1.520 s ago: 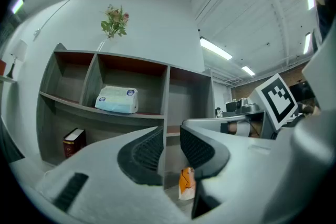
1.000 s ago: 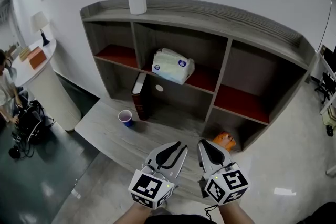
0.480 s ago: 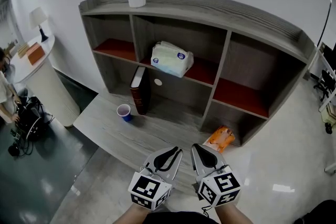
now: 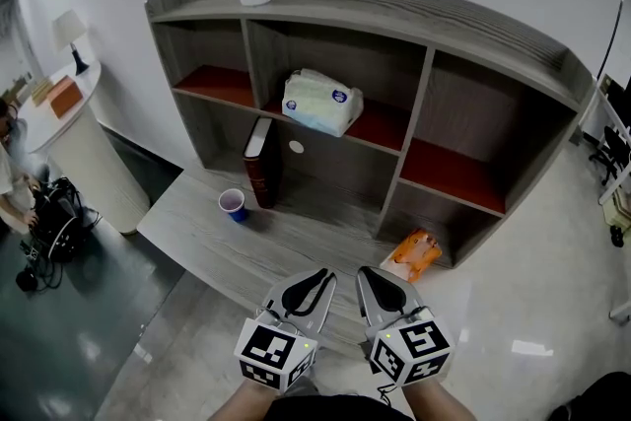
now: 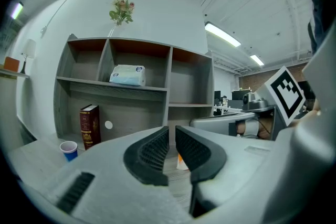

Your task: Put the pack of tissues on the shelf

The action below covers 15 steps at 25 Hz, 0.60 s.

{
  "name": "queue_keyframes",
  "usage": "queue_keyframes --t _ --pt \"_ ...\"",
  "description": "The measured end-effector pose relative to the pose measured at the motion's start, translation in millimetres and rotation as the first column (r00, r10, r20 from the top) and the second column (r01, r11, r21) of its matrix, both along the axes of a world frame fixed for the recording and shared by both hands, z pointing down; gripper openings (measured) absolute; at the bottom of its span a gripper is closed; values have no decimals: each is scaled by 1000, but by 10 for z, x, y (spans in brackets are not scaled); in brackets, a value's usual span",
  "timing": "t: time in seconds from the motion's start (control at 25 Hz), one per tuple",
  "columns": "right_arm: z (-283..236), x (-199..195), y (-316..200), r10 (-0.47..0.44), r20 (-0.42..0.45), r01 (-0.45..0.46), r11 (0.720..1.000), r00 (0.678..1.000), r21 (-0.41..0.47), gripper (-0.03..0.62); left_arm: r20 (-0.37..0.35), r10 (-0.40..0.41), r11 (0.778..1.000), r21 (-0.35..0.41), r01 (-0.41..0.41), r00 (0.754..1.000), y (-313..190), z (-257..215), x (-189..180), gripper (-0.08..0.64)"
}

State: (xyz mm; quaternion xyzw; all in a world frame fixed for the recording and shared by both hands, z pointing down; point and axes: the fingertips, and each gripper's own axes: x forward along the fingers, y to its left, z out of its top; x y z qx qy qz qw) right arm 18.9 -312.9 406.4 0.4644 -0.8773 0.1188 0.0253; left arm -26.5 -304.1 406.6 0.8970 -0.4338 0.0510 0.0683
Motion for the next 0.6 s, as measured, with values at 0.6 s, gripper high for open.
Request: queue_keyframes --t 0.6 --pt "12 -48 -82 0 -26 0 1000 1000 -4 -5 -13 -18 1000 -11 18 1000 -29 17 -114 32"
